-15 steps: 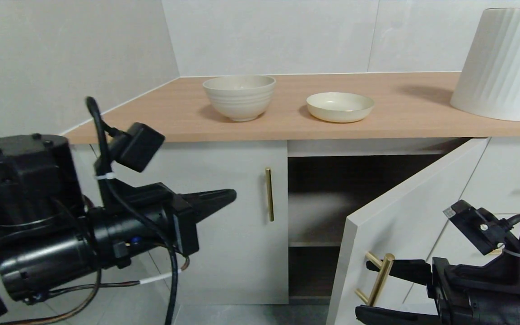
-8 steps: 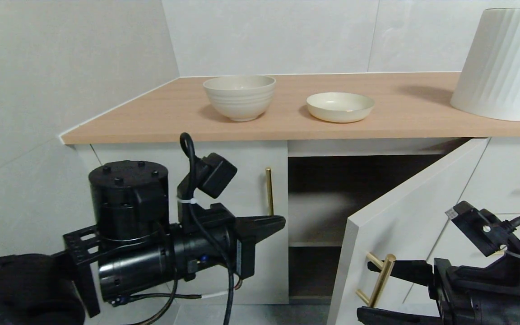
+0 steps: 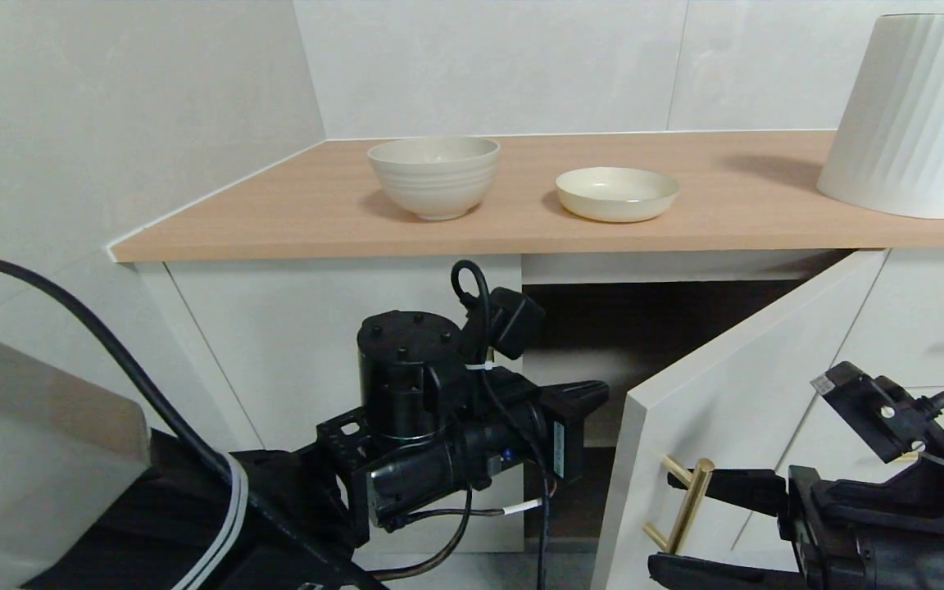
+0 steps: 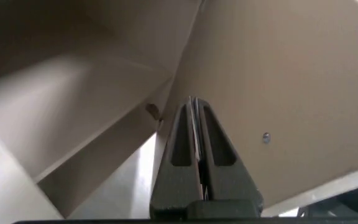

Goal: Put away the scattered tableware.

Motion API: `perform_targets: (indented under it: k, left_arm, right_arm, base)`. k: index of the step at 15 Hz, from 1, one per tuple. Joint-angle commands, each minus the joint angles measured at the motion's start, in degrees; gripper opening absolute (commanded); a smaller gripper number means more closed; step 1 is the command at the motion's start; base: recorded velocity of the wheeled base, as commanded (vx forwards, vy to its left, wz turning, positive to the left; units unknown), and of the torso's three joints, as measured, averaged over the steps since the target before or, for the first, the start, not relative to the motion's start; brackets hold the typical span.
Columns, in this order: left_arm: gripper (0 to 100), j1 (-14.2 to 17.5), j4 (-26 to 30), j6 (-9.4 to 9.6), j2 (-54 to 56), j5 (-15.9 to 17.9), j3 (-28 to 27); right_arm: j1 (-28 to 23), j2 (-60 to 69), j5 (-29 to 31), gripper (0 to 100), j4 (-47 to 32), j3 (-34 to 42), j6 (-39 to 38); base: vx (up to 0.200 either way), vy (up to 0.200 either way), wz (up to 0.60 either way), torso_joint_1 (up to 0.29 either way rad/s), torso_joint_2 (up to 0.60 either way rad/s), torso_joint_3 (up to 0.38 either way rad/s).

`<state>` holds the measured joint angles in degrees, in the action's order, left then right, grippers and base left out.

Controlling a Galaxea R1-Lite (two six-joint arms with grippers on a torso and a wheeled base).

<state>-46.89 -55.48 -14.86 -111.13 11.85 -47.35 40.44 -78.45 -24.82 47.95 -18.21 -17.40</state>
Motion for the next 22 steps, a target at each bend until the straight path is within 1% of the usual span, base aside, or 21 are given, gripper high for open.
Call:
perform_targets:
  k: [1,2,4,6,8,9,10,12,14,16,17,19,21,22]
  left_arm:
    - [0,-1.0,-0.3,-0.08,-1.9,0.0,-0.6]
    - [0,-1.4,-0.7,0.01,-2.0,0.0,-0.6]
    - [0,-1.8,-0.8,-0.08,-2.2,-0.1,-1.3]
    - [0,-1.8,-0.8,-0.08,-2.2,-0.1,-1.3]
    - [0,-1.8,-0.8,-0.08,-2.2,-0.2,-1.2]
    - [0,-1.8,-0.8,-0.08,-2.2,-0.8,-1.2]
    - [0,-1.8,-0.9,-0.08,-2.2,-1.3,-1.2]
    - [0,-1.8,-0.9,-0.08,-2.0,-1.9,-1.2]
    - [0,-1.8,-0.9,-0.08,-1.9,-2.1,-1.1]
    - [0,-1.8,-0.9,-0.08,-2.1,-2.1,-1.2]
    - [0,-1.8,-0.9,-0.08,-2.1,-2.2,-1.1]
    - [0,-1.8,-0.7,0.01,-2.1,-2.1,-1.4]
    - [0,-1.9,0.0,0.01,-2.1,-2.1,-2.7]
    - [0,-1.9,0.2,0.01,-2.1,-2.1,-2.9]
  right_arm:
    - [-1.1,-1.4,0.1,100,0.0,-0.1,0.1]
    - [-2.6,-2.1,0.6,100,0.0,-0.2,0.1]
    - [-7.3,-3.9,0.9,100,0.0,-1.0,0.2]
    - [-9.3,-4.3,2.1,100,-0.1,-1.0,2.7]
    - [-9.4,-2.4,7.0,100,-0.6,-0.7,3.7]
    - [-9.4,-0.1,7.8,100,-2.2,0.2,3.7]
    - [-9.4,3.1,7.8,100,-5.1,1.1,3.7]
    - [-9.1,10.4,7.9,100,-14.1,1.2,4.5]
    - [-9.1,16.7,8.6,100,-21.8,1.4,7.1]
    - [-9.1,19.4,9.4,100,-26.9,1.9,9.0]
    - [-9.1,19.6,10.0,100,-27.8,2.0,9.3]
    - [-9.1,19.6,13.6,100,-28.1,2.2,10.6]
    - [-9.1,19.9,14.2,100,-28.2,2.2,11.1]
    - [-9.1,19.9,14.2,100,-28.1,2.2,11.1]
  base:
    - [0.000,0.000,0.00,0.000,0.00,0.000]
    - [0.000,0.000,0.00,0.000,0.00,0.000]
    - [0.000,0.000,0.00,0.000,0.00,0.000]
    - [0.000,0.000,0.00,0.000,0.00,0.000]
    - [0.000,0.000,0.00,0.000,0.00,0.000]
    - [0.000,0.000,0.00,0.000,0.00,0.000]
    - [0.000,0.000,0.00,0.000,0.00,0.000]
    - [0.000,0.000,0.00,0.000,0.00,0.000]
    - [0.000,0.000,0.00,0.000,0.00,0.000]
    - [0.000,0.000,0.00,0.000,0.00,0.000]
    - [0.000,0.000,0.00,0.000,0.00,0.000]
    - [0.000,0.000,0.00,0.000,0.00,0.000]
    - [0.000,0.000,0.00,0.000,0.00,0.000]
    - [-0.200,0.000,0.00,0.007,0.00,0.002]
